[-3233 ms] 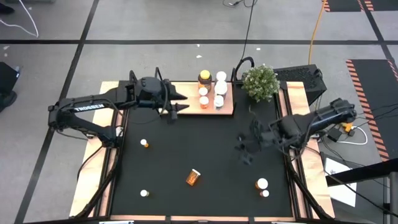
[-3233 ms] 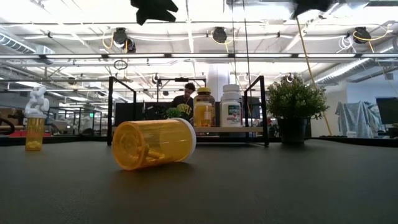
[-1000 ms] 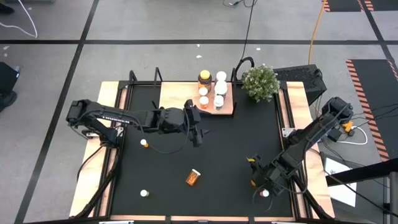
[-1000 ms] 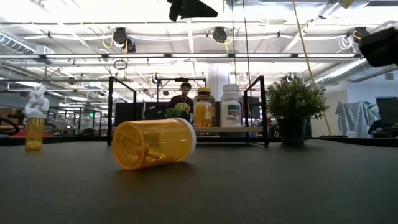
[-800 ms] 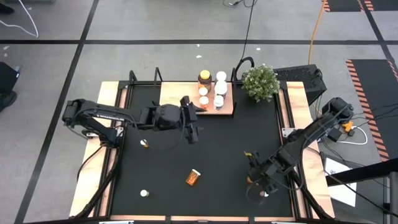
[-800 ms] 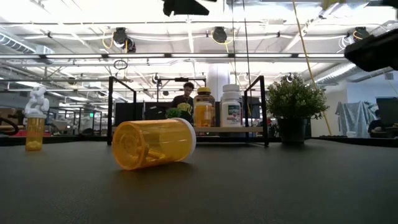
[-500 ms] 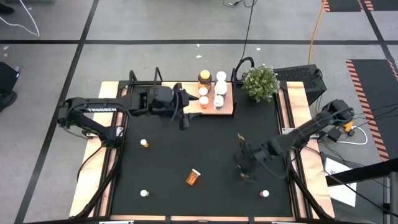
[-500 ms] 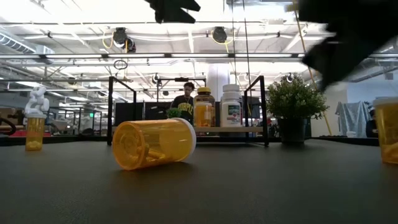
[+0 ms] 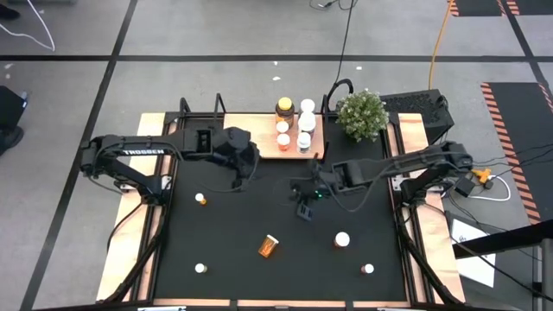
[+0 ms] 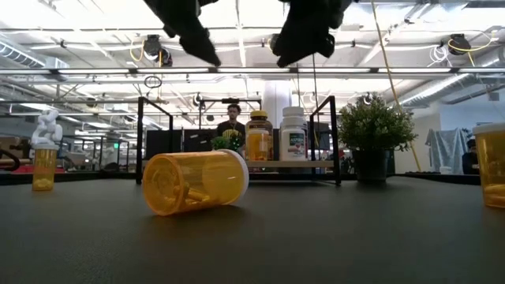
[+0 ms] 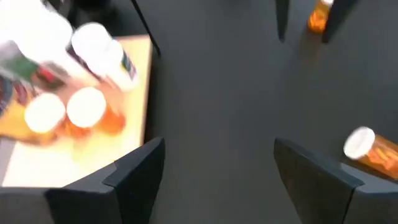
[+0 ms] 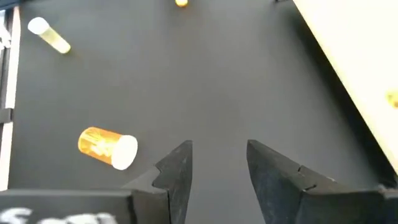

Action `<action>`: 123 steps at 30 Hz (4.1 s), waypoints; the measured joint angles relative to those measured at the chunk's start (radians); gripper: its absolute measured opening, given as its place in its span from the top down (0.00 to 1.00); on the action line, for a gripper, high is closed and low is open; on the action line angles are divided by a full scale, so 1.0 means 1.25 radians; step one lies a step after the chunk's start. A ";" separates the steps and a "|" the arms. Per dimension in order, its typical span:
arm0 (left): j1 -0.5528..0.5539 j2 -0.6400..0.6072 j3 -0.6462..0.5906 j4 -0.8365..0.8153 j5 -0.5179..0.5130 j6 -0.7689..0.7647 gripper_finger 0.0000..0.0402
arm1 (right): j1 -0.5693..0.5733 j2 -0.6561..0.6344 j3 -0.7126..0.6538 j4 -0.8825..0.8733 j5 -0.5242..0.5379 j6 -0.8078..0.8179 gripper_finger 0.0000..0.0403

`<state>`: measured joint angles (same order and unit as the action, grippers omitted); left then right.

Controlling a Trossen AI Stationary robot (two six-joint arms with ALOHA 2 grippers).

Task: Pick and place medicine bottles onto shelf by color
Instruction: Put the orange pill bottle on the shelf

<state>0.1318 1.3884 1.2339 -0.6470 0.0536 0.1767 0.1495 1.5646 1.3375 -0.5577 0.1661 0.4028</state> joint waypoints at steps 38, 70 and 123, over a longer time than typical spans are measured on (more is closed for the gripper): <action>-0.269 0.267 0.000 0.121 0.104 -0.972 0.25 | -0.004 -0.168 -0.007 -0.111 -0.050 0.157 0.64; -0.227 0.322 0.000 0.245 0.100 -0.681 0.25 | 0.301 -0.250 -0.312 -0.238 -0.008 0.312 0.54; -0.144 0.253 -0.001 0.647 0.000 -0.224 0.25 | 0.252 -0.208 -0.894 0.945 -0.030 -0.058 0.61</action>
<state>-0.0484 1.7044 1.2324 0.1620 0.0530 -0.1037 0.4643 1.3045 0.2195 0.6233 0.1285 0.3305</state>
